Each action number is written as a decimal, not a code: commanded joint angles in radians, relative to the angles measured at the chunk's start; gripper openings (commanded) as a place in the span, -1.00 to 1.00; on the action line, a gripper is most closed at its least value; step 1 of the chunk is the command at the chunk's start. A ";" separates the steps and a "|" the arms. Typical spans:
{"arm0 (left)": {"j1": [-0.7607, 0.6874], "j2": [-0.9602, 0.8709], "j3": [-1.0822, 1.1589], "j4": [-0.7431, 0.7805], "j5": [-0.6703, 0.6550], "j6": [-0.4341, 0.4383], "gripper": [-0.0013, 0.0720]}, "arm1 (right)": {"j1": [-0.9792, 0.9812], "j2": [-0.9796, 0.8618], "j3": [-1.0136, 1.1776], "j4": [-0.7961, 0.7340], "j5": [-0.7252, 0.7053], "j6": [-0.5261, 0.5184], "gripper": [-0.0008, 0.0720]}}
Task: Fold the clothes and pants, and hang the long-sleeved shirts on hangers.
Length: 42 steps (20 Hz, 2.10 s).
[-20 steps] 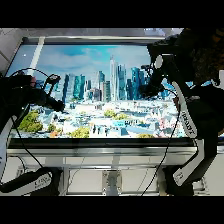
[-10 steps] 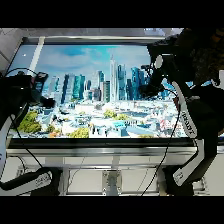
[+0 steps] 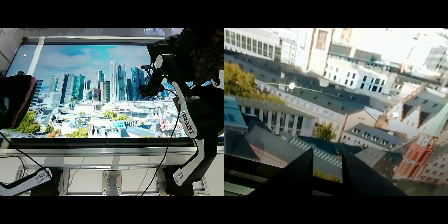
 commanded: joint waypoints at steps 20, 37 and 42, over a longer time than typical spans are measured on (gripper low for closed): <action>0.116 -0.006 -0.097 -0.018 -0.105 0.198 -0.37 | 0.001 0.000 0.001 0.000 0.000 0.000 -0.45; -0.174 0.173 0.017 -0.066 -0.060 0.293 -0.83 | 0.000 0.000 0.001 0.017 -0.095 -0.003 -0.45; -0.475 0.199 0.448 -0.384 -0.012 0.377 -0.83 | 0.000 0.036 0.001 0.053 -0.032 -0.026 -0.45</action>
